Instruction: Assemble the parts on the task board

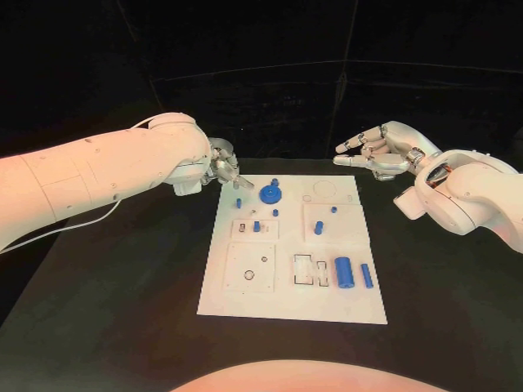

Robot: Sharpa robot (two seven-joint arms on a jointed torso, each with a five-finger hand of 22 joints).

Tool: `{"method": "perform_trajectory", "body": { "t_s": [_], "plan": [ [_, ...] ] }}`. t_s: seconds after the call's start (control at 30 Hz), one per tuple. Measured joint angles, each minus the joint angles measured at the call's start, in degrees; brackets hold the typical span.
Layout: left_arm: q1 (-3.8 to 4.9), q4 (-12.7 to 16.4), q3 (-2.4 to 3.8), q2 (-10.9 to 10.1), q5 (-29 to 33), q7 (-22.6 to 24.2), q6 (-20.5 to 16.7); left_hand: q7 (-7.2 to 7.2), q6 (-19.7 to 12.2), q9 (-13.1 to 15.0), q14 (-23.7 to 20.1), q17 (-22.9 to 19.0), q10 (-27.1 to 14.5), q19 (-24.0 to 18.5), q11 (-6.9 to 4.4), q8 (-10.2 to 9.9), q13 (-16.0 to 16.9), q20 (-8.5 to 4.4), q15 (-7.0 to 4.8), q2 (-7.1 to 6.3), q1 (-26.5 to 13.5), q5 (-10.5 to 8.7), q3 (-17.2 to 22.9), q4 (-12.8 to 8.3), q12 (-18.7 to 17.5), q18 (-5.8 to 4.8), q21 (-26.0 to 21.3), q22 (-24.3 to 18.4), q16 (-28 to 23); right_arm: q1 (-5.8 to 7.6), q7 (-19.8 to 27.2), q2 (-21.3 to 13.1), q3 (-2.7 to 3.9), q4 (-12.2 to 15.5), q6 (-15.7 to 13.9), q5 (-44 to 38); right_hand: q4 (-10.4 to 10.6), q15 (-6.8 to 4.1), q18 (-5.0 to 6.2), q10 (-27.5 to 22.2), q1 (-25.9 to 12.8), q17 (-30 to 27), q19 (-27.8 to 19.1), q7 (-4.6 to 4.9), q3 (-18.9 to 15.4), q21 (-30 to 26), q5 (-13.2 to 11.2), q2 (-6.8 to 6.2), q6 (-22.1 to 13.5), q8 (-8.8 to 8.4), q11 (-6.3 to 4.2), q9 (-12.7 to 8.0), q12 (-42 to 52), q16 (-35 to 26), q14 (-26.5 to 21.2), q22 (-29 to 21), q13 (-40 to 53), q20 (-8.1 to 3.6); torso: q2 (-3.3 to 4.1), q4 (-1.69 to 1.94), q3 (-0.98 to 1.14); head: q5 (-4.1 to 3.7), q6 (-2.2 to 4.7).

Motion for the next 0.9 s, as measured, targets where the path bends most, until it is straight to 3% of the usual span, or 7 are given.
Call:
{"method": "perform_trajectory", "body": {
  "t_s": [0.17, 0.27, 0.5, 0.9],
  "plan": [
    [0.29, -5.1, -0.16, 2.7, -0.1, 0.0, 3.6, 0.0, 0.0, -0.9, 0.0, 0.0, 0.0, 0.0, 0.0, -0.4, 0.0, 0.0, -0.01, 0.29, 0.3, 0.0, -1.0, 0.6, 0.0, 0.0, 0.0, 0.2, 0.0, 0.0, 0.0, 0.2, 0.0, -0.1, 0.0, 0.0, 0.0, 0.0, 0.0, 0.0, 0.0, 0.0, 0.0, 0.0, 0.0, 0.0, 0.3, 0.0, 0.0, 0.0, 0.0, 0.0, 0.0, 0.0, 0.0, 0.0, 0.0, 0.0, 0.05, -0.08, -0.03, 0.19, 0.14],
    [0.29, -7.8, -0.79, 4.3, -0.1, 0.0, 5.3, 0.13, 0.1, -1.3, 0.0, 0.0, 0.0, 0.0, 0.0, -0.4, 0.1, 0.0, -0.01, 0.58, 0.5, 0.0, -1.4, 0.9, 0.0, 0.0, 0.0, 0.3, 0.0, 0.0, -0.1, 0.3, 0.0, -0.2, 0.0, 0.0, 0.0, 0.0, 0.0, 0.0, 0.0, 0.0, 0.0, 0.0, 0.0, 0.0, 0.7, 0.0, 0.0, 0.0, 0.0, 0.0, 0.2, 0.0, 0.0, 0.0, 0.0, 0.0, 0.1, -0.08, -0.04, 0.31, 0.16],
    [-0.51, -12.8, -1.44, 7.2, -0.2, 0.1, 7.5, -0.1, 1.2, -2.3, 0.0, 0.0, 0.0, 0.2, 0.02, -0.6, 0.5, 0.21, -0.01, 2.21, -1.0, 0.0, -4.1, 2.5, 0.6, 0.0, 0.0, 0.9, 0.0, -0.01, -0.1, 0.6, 0.0, -0.3, 0.0, 0.0, 0.1, 0.0, -0.01, 0.0, 0.0, 0.0, 0.0, 0.0, -0.1, 0.0, 1.0, 0.0, 0.0, 0.0, 0.0, 0.0, 0.2, 0.0, 0.0, 0.0, 0.0, 0.0, 0.11, -0.08, -0.07, 0.34, -0.02],
    [-1.78, -17.5, -1.61, 10.1, -0.2, 0.3, 9.3, -0.3, 1.8, -2.7, 0.0, 0.0, 0.4, 0.2, -0.01, -0.6, 0.9, 0.21, -0.02, 2.5, -2.4, 0.0, -6.1, 2.4, 1.0, 0.0, 0.3, 1.5, 0.0, -0.01, 0.0, 1.0, 0.0, -0.4, 0.1, 0.0, 0.1, 0.0, -0.01, 0.0, 0.0, 0.1, 0.0, 0.0, -0.1, 0.0, 1.2, 0.0, 0.0, 0.0, 0.0, 0.0, 0.2, 0.0, 0.0, 0.0, 0.0, 0.0, 0.0, -0.08, 0.0, 0.3, -0.29]
  ]
}}
